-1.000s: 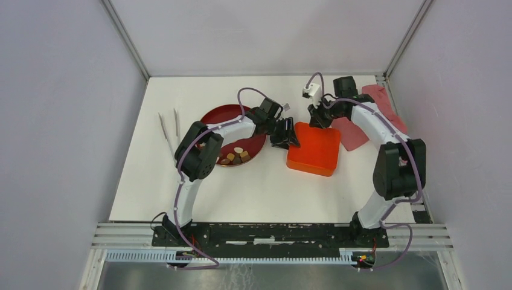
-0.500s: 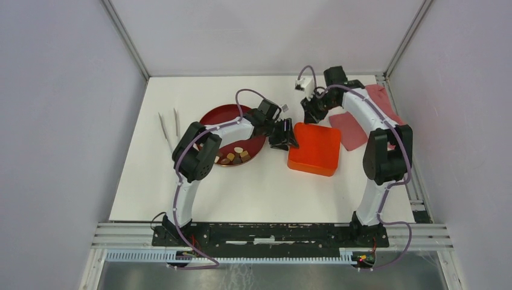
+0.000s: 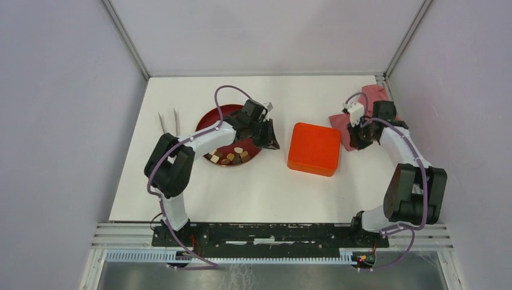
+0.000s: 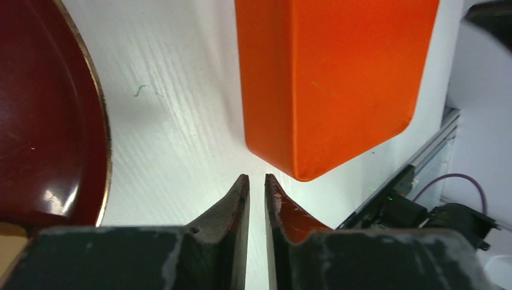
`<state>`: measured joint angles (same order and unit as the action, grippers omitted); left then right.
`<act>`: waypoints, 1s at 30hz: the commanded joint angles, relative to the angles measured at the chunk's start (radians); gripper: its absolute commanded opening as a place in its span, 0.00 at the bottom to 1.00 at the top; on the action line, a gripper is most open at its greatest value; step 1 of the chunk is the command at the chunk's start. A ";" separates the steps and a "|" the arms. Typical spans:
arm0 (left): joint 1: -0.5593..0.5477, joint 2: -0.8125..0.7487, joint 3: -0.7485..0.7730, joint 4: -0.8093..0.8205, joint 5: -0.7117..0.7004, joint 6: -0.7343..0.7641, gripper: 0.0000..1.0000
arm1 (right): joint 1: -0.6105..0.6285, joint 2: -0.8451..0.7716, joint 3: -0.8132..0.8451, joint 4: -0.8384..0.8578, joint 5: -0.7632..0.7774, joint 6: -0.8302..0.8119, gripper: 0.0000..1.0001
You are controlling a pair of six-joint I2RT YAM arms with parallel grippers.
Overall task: Pack the chocolate
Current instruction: Reset both arms
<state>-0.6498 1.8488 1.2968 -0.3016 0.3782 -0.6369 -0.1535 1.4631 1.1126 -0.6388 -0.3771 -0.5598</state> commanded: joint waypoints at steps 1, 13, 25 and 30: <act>0.000 0.005 0.002 -0.062 -0.073 0.082 0.17 | 0.000 0.007 -0.175 0.118 0.064 0.071 0.08; -0.128 0.181 0.162 -0.042 0.072 0.119 0.14 | 0.056 0.255 0.014 0.054 -0.406 0.089 0.08; -0.131 -0.163 -0.091 -0.084 -0.182 0.147 0.16 | 0.000 0.206 0.295 -0.101 -0.176 -0.093 0.25; -0.086 -0.424 -0.052 -0.112 -0.341 0.249 0.33 | -0.001 0.098 0.442 -0.113 -0.199 -0.157 0.63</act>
<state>-0.7731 1.6558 1.1877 -0.4278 0.2089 -0.5129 -0.1555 1.6970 1.4166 -0.7380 -0.5743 -0.6292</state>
